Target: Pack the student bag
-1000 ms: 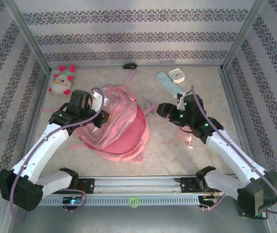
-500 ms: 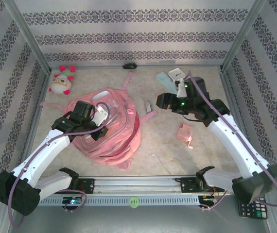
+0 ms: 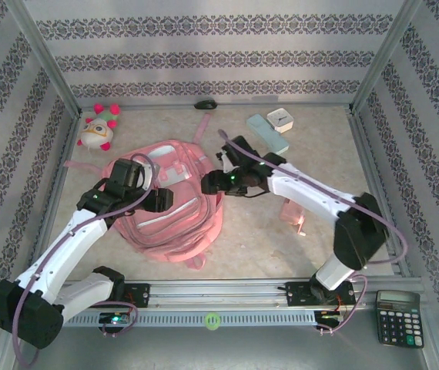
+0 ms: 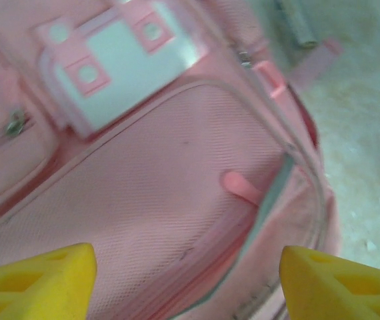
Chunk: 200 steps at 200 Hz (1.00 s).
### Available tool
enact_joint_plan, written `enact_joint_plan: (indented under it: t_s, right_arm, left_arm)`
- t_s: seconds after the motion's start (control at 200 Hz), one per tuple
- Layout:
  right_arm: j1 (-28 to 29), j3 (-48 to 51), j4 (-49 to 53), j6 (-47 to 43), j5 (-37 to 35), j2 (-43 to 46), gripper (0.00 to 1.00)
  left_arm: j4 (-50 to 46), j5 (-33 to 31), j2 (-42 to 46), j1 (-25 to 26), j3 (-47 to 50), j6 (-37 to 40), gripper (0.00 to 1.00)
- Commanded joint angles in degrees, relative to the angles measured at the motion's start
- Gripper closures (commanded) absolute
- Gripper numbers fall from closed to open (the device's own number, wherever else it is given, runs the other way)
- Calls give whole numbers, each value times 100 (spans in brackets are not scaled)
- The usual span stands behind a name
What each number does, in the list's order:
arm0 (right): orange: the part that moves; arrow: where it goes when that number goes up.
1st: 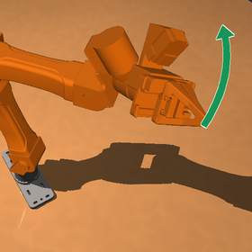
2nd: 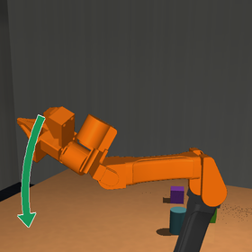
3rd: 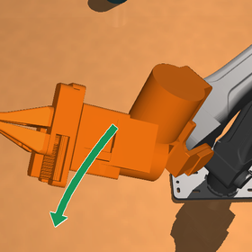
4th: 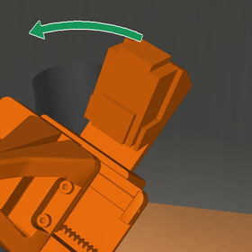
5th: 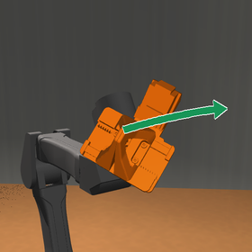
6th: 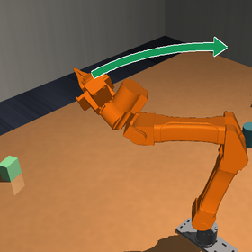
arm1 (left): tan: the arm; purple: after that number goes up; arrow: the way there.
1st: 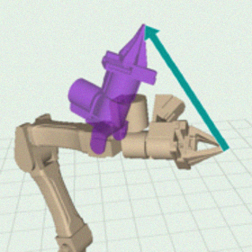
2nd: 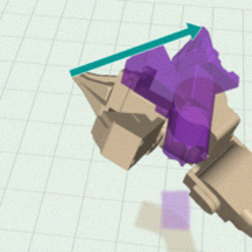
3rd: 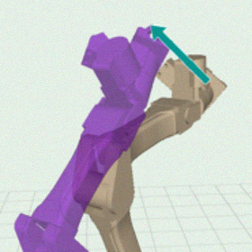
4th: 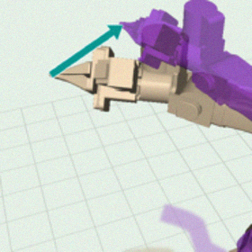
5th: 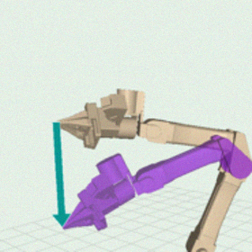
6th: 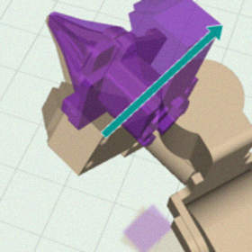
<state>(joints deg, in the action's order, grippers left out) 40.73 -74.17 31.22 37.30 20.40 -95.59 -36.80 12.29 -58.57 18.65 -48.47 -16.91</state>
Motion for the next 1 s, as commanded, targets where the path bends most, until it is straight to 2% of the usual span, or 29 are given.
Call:
enact_joint_plan:
  t_s: [0.0,0.115,0.195,0.27,0.335,0.43,0.6,0.635,0.7,0.774,0.859,0.994]
  right_arm:
    - [209,-141,-566,254,384,-531,29]
    - [305,-137,-596,357,217,-964,33]
    - [257,155,-738,518,-204,-1054,53]
    - [84,680,-1184,762,-446,-961,62]
    - [-71,1123,-1522,880,-470,-842,65]
    - [-183,1565,-1671,941,-517,-582,67]
    - [-416,2295,-1605,864,-697,174,65]
    - [-489,2376,-1501,709,-691,397,62]
    - [-552,2379,-1196,284,-774,812,49]
    - [-445,2254,-881,-536,-1047,1390,39]
    - [-135,2117,-787,-1625,-1279,1912,35]
    - [754,1927,-688,-4001,-1534,2322,34]
  left_arm:
    - [-2,-915,29,-197,312,-1464,28]
    - [150,-1176,2,-405,683,-1946,30]
    - [452,-1044,-153,-407,902,-2050,34]
    - [941,-568,-422,-392,1095,-2098,39]
    - [1387,-288,-724,-294,1233,-2224,42]
    - [1938,-345,-1246,73,1246,-2214,43]
    - [2825,-221,-2344,692,835,-2223,42]
    - [2854,-226,-2480,796,683,-2179,42]
    - [2901,-198,-2563,911,462,-2205,41]
    - [2775,-207,-2372,924,239,-2315,40]
    - [2385,-464,-1917,904,29,-2300,38]
    - [1783,-734,-1088,660,-23,-2377,34]
